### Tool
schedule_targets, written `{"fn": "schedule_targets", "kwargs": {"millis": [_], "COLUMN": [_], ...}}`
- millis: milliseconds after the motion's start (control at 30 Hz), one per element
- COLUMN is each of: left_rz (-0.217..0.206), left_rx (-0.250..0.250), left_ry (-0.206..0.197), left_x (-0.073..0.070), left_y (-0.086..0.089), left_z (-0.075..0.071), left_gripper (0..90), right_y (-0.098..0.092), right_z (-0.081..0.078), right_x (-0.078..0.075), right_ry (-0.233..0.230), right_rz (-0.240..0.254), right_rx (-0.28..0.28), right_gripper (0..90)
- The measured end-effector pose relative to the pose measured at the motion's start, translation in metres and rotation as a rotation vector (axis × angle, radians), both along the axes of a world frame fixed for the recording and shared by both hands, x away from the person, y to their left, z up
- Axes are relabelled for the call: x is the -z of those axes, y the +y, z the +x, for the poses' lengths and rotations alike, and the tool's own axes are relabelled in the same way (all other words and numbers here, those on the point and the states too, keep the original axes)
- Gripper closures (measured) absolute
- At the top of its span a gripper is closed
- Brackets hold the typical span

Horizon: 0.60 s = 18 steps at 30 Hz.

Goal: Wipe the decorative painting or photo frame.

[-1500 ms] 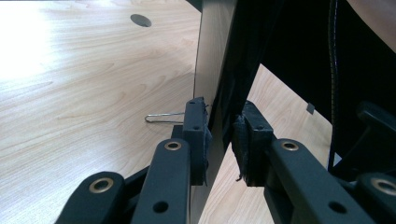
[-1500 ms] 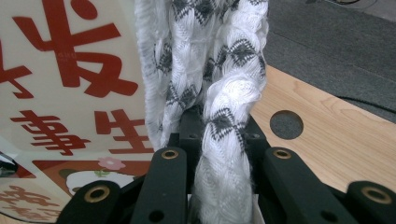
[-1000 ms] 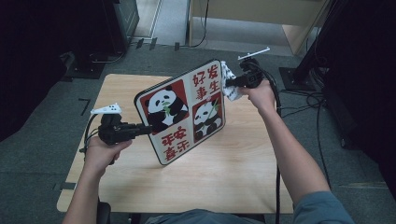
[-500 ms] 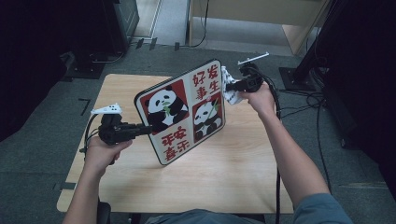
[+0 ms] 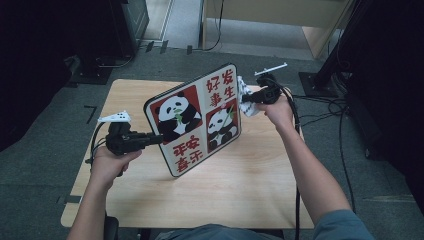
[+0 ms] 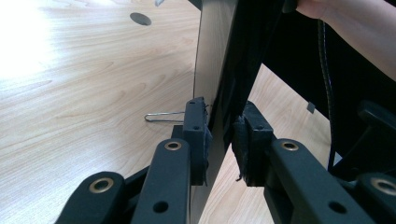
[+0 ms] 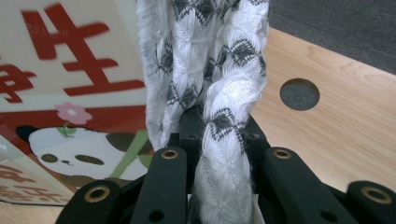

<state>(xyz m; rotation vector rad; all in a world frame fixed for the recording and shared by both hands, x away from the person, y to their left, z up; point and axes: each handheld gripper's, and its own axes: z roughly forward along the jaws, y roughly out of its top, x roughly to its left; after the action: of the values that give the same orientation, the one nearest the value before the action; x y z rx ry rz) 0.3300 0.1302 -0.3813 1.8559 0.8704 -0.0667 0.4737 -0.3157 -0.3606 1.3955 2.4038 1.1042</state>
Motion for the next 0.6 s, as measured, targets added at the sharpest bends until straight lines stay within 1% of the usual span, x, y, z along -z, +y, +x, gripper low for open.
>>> {"fn": "schedule_targets", "kwargs": {"millis": [200,267,500,533,600], "left_rz": [0.002,0.002,-0.001,-0.001,0.001], "left_rx": [0.001,0.000,0.000,0.000,0.001], "left_ry": [0.001,0.000,0.001,0.002,0.002], "left_x": [0.000,0.000,0.000,0.000,0.000], "left_y": [0.000,0.000,0.000,0.000,0.000], "left_z": [0.000,0.000,0.000,0.000,0.000], "left_gripper": [76.8,76.8,76.8,76.8,76.8], "right_y": [-0.001,-0.002,-0.003,-0.003,-0.003], "right_z": [-0.001,-0.002,-0.005,-0.005,-0.006], "right_x": [0.008,0.010,0.021,0.022,0.024], "right_ry": [0.017,0.011,0.023,0.035,0.033], "right_rz": [-0.006,-0.002,-0.001,-0.002,-0.001], "right_rx": [0.002,0.000,0.006,0.009,0.010], "right_gripper": [78.3,78.3,78.4,78.4,78.4]}}
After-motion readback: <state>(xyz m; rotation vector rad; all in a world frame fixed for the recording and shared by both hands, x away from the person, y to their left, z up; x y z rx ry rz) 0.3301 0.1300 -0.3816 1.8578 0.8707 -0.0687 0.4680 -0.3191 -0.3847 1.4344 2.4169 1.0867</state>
